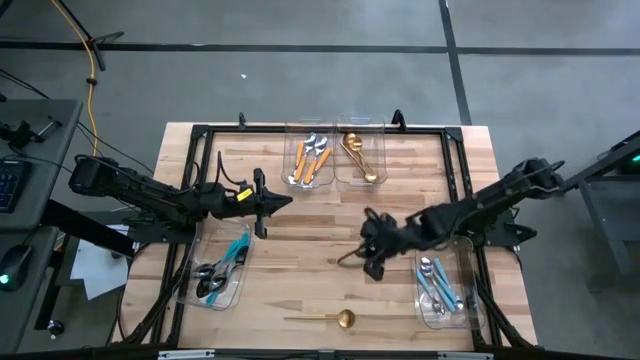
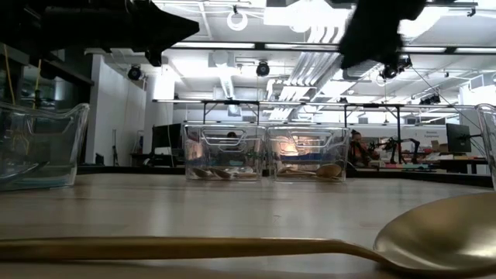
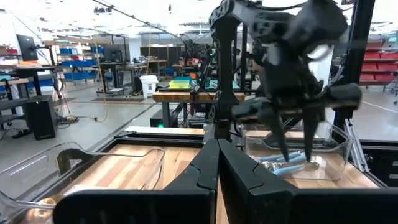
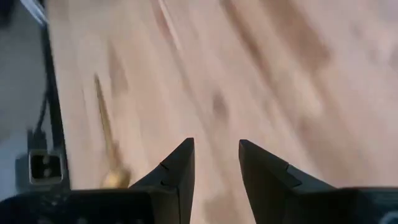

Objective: Sort silverware by color (type)
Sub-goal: Put the gold spoon into the top right transparent bin

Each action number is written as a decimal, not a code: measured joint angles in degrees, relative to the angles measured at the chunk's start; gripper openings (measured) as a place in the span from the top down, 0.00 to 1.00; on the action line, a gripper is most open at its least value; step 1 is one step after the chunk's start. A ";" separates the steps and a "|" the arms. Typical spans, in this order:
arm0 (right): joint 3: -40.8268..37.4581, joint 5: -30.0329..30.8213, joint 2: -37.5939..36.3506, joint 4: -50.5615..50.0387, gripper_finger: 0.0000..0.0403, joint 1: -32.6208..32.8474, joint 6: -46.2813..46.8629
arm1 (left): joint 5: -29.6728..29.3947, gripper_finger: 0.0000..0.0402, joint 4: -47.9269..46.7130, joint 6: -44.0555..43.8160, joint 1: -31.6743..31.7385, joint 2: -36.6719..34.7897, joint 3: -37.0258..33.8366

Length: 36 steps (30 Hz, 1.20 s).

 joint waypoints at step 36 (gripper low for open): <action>2.47 -21.15 26.76 22.79 0.73 10.64 40.42 | 0.02 1.00 -1.73 -2.86 0.00 0.02 0.00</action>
